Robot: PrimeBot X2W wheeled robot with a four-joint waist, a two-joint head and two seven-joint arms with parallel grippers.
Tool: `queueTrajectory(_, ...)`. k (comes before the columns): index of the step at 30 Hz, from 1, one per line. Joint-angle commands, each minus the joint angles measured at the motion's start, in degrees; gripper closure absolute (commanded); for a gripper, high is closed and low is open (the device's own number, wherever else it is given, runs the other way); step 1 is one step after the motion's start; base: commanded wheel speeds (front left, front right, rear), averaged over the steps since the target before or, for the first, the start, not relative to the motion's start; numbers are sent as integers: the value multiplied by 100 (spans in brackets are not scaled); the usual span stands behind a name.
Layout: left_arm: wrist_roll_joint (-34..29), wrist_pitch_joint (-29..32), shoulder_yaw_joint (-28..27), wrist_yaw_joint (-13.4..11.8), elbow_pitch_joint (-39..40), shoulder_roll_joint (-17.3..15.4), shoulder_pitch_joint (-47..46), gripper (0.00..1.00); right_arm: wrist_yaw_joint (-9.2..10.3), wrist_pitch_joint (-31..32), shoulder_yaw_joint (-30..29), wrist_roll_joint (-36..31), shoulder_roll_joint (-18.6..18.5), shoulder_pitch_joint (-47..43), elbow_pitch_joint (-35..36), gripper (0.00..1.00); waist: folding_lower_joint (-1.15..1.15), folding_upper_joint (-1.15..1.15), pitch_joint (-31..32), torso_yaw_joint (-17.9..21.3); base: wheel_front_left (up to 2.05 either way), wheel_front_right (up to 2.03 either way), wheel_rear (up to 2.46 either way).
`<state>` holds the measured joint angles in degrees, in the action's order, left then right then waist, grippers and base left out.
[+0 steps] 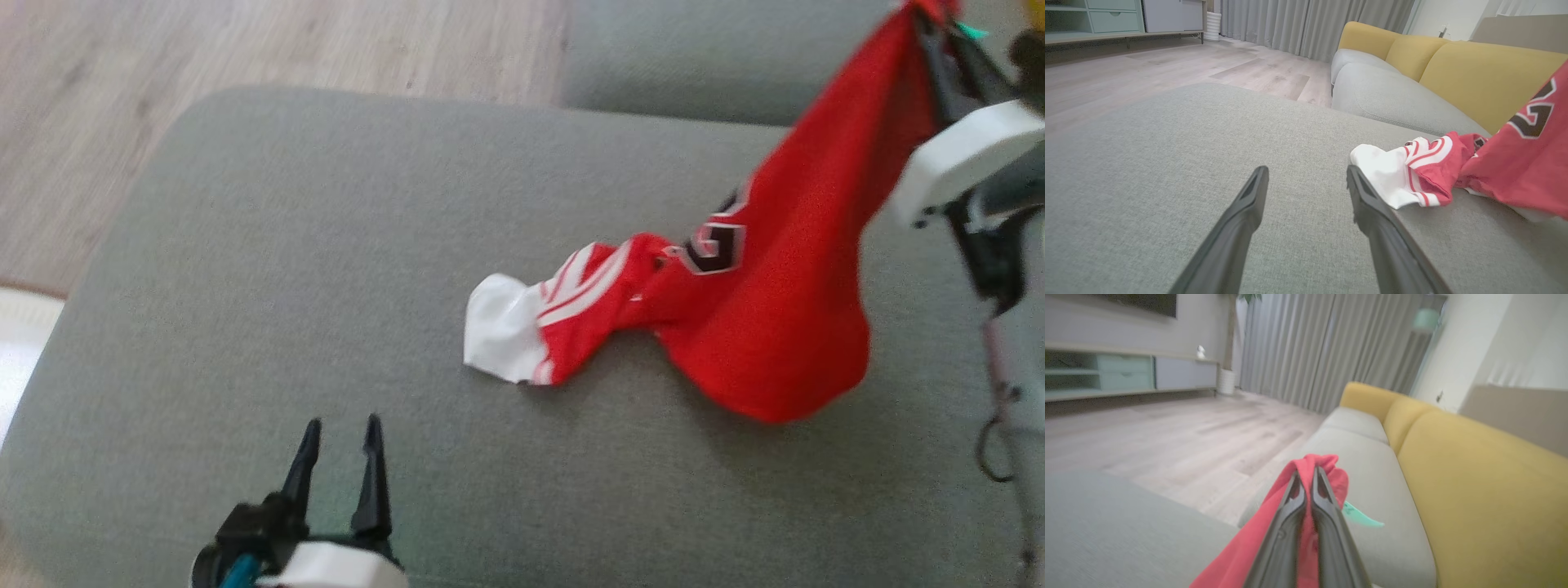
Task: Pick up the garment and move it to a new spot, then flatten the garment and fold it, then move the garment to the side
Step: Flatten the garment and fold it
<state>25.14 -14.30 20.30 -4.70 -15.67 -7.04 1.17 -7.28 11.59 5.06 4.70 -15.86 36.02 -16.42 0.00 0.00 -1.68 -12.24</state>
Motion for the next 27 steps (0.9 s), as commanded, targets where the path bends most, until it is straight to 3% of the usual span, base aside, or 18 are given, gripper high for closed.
queueTrajectory(1, -64, -70, -141, 26, 164, 41, -368, 0, -21, -33, -35, -85, -104, 263, -32, 100, 0, 0, -317, -300, 0, 0, 0)
queueTrajectory(7, -173, -70, 33, 182, 99, 178, -726, 0, -21, -380, -873, -743, -411, 863, -1484, 100, 0, 0, -926, -789, 0, 0, 0)
queueTrajectory(13, -239, -70, 115, 280, 62, 297, -992, 0, -21, -888, -1407, -1499, -268, 1406, -2331, 100, 0, 0, -1293, -1029, 0, 0, 0)
queueTrajectory(14, -248, -70, 112, 290, 54, 310, -1015, 0, -21, -952, -1452, -1603, -213, 1470, -2467, 88, 0, 0, -1320, -1038, 0, 0, 0)
queueTrajectory(15, -258, -70, 107, 297, 44, 322, -1034, 0, -21, -1010, -1497, -1695, -148, 1526, -2602, 55, 0, 0, -1338, -1040, 0, 0, 0)
queueTrajectory(16, -268, -70, 100, 301, 33, 331, -1050, 0, -21, -1086, -1528, -1773, -77, 1577, -2726, 0, 0, 0, -1354, -1036, 0, 0, 0)
queueTrajectory(27, -370, -70, -88, 322, -58, 369, -1040, 0, -21, -1999, -1132, -1772, 466, 1986, -3627, 0, 0, 0, -1131, -588, 0, 0, 0)
